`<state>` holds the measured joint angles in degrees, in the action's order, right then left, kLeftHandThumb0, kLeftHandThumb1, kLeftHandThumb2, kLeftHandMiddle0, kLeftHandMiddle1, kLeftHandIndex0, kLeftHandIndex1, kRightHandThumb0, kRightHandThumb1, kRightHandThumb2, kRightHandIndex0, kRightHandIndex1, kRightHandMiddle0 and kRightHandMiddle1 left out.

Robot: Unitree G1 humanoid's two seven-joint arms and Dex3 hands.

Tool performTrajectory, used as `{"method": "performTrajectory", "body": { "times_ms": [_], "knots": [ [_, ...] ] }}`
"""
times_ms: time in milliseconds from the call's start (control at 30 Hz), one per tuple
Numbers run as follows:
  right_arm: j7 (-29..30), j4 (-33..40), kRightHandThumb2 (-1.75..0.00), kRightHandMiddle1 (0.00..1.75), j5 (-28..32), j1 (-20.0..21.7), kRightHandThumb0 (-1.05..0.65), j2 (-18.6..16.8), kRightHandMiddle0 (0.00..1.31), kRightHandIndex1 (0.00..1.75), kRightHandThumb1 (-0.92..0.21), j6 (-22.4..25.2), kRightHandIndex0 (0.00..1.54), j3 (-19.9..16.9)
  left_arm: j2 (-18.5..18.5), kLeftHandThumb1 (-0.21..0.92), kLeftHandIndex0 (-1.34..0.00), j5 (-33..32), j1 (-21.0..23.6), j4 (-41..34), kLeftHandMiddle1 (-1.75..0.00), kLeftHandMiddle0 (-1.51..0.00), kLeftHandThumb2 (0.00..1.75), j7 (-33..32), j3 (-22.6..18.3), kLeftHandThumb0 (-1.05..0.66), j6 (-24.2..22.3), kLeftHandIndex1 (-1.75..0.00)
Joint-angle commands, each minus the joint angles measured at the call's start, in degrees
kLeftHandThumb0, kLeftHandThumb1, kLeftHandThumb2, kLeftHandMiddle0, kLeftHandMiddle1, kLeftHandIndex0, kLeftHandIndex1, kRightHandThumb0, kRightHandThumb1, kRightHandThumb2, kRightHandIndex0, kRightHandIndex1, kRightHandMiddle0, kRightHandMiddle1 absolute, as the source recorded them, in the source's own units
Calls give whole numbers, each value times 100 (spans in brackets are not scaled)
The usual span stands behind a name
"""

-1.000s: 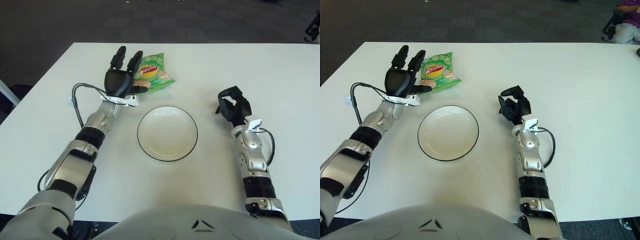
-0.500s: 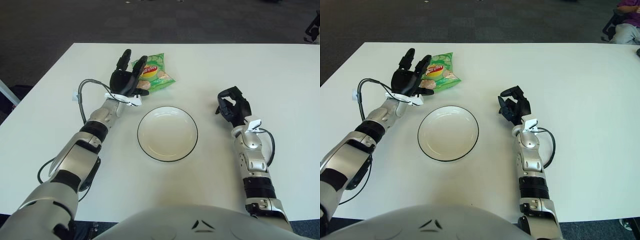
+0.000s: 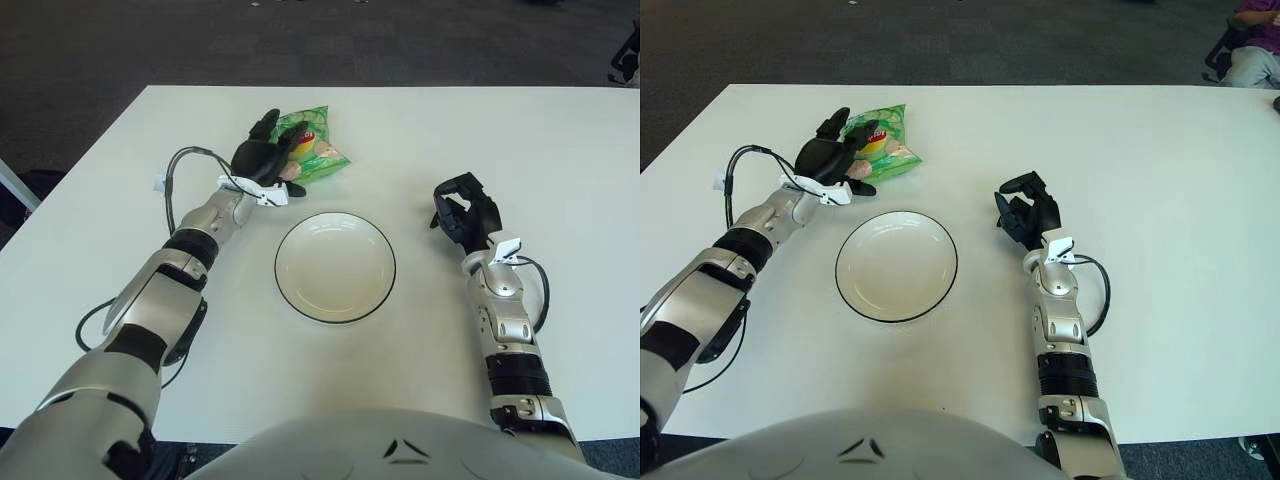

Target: Put the snack into the plate.

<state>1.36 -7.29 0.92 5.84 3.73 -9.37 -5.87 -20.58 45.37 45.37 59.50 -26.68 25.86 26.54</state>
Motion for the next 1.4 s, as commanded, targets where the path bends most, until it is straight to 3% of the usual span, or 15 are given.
{"method": "performTrajectory", "body": {
  "times_ms": [0,900,1133,1367],
  "knots": [
    [32,61,-33,154,-32,22,-35,-4,40,175,-92,40,78,10,14,82,-24,-117,165,125,0,-6,0,165,28,-68,71,0],
    [90,107,-32,153,-61,-1,-36,-10,41,175,-92,77,78,33,459,88,-26,118,650,1202,-1,-13,1,-357,494,-72,171,-1],
    [94,98,-32,153,-61,-1,-36,-3,41,175,-92,66,78,38,525,88,-29,588,752,1437,-1,-15,0,-1234,984,-70,-115,-2],
    [100,103,-32,153,-64,-17,-36,-6,42,175,-92,53,78,47,661,87,-31,775,819,1573,-1,-16,0,-1580,1252,-66,-568,-2]
  ]
}}
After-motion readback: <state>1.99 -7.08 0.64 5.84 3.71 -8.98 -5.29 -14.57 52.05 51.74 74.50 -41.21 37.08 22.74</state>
